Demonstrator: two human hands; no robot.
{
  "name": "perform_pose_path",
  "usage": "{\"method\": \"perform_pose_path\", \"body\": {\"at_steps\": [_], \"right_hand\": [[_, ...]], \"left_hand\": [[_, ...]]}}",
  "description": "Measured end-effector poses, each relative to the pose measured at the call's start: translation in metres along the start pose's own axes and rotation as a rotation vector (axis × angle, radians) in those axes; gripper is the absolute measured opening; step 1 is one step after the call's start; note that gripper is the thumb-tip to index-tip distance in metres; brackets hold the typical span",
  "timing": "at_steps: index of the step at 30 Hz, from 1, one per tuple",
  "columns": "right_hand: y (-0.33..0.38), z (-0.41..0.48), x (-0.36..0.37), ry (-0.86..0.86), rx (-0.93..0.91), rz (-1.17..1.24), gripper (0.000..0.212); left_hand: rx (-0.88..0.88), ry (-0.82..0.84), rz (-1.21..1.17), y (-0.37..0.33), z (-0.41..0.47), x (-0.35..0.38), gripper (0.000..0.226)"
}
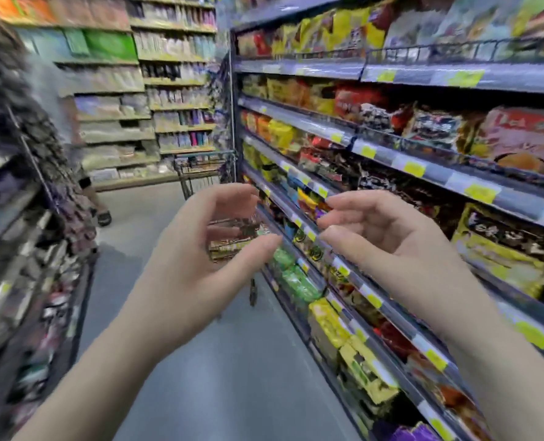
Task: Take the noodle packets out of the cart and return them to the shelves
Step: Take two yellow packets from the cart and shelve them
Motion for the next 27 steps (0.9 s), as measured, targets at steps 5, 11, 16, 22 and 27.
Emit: {"method": "perform_pose_path", "body": {"at_steps": [5,11,16,22,27], "right_hand": [[-0.049,0.072,0.087,0.034,0.049,0.003,0.035],[-0.095,0.137,0.148,0.042,0.088,0.012,0.037],[-0.136,0.191,0.157,0.064,0.121,0.023,0.038],[-0.201,0.277,0.139,0.064,0.141,0.022,0.026],[-0.250,0.370,0.108,0.094,0.134,0.097,0.031]], "left_hand": [[-0.099,-0.008,0.030,0.102,0.017,-0.055,0.052],[-0.174,-0.011,0.035,0.188,0.050,-0.082,0.050],[-0.230,0.013,0.025,0.246,0.082,-0.071,0.047],[-0.289,0.025,0.005,0.312,0.150,-0.027,0.049],[-0.296,0.049,0.044,0.360,0.232,0.014,0.048]]}}
Point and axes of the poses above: each hand's wrist, its own z-axis towards the middle knuckle, its own x-axis out of the palm, y = z × x, the point moved 3 cm from there along z, towards the middle knuckle, and after that the axes turned 14 degrees about z, right-handed, at the moved point
